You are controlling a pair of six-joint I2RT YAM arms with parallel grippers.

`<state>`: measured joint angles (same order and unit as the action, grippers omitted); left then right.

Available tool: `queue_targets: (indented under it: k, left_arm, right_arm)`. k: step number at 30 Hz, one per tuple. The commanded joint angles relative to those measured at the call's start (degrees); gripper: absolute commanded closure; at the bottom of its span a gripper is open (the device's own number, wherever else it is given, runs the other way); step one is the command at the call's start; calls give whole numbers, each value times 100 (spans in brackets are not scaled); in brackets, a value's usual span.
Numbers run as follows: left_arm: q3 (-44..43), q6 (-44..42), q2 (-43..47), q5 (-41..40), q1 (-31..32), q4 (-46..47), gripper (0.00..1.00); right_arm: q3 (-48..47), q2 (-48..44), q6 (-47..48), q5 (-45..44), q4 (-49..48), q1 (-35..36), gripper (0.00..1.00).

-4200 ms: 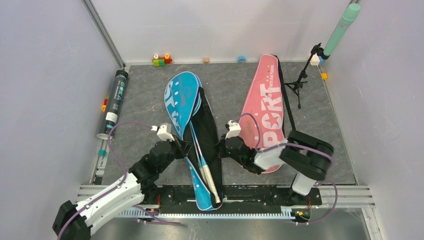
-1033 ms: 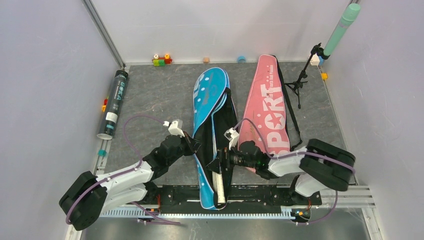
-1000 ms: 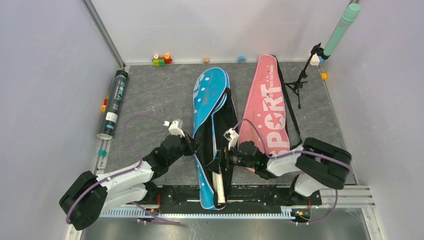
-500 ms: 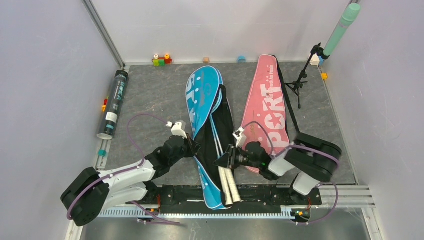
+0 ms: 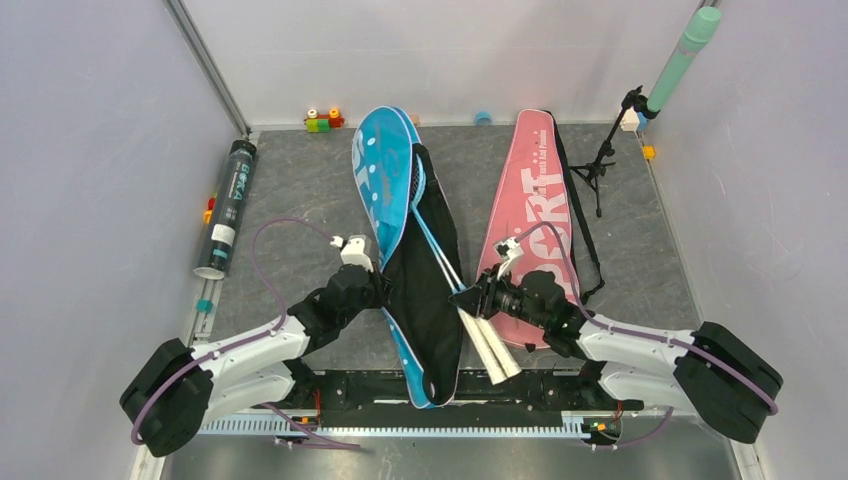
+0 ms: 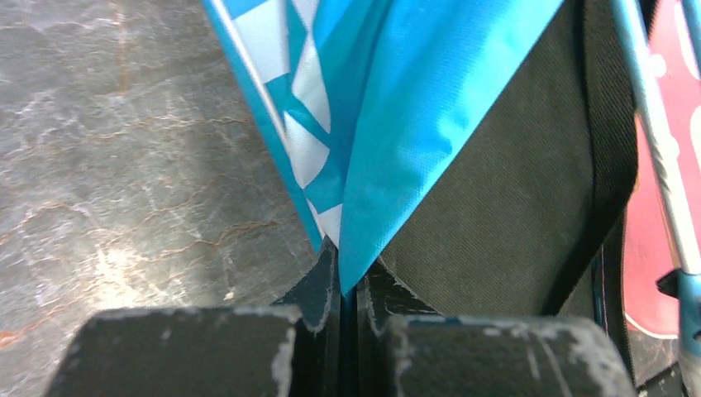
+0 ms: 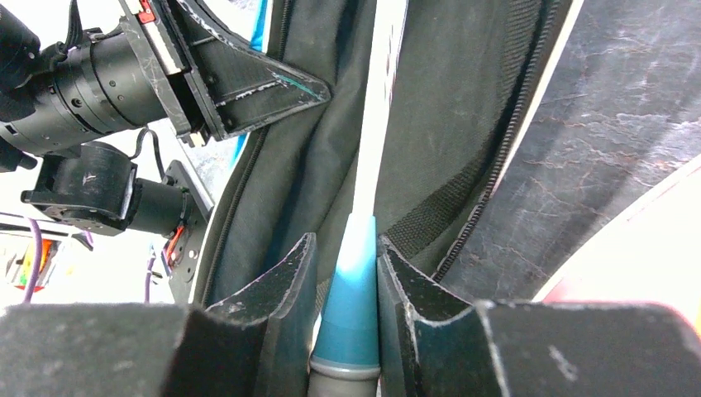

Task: Pack up the badminton gear
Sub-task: Adjust the racket in the racket bag.

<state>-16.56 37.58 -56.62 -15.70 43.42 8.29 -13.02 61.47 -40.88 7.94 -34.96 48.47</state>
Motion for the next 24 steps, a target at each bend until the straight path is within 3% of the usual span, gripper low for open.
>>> queue_targets:
  k: [1,4,7,9,10,13,18,24]
  left_arm:
    - [-168,-492,-322,1130,0,260,83]
    - [-330,-471,-505,1105,0,-76,74]
    - [-476,-351,-539,1003,0,-485,46]
    - [-568,-248,-583,1069,0,-727,35]
    - [-585,-182,-629,1069,14,-786,34]
    - [-526,-19,-800,1081,89,-776,42]
    - [-718,-32,-1391,1011,469,-579,68]
    - [-1168,92,-2232,931,906,-279,85]
  right_arm:
    - [-785,403,26,447,-1581,-38,100]
    - [-1001,900,-311,734,-2036,-20,100]
    - [-1053,1120,-328,441,-2058,36,100]
    - [-1013,1215,-271,81,-2063,125,100]
    - [-994,1262,-298,-81,-2115,145,100]
    - [-1009,1471,-627,-457,-2395,161,100]
    - [-1663,1843,-843,-750,-2341,214,100]
    - [-2363,2124,-965,-1221,-2074,464,100]
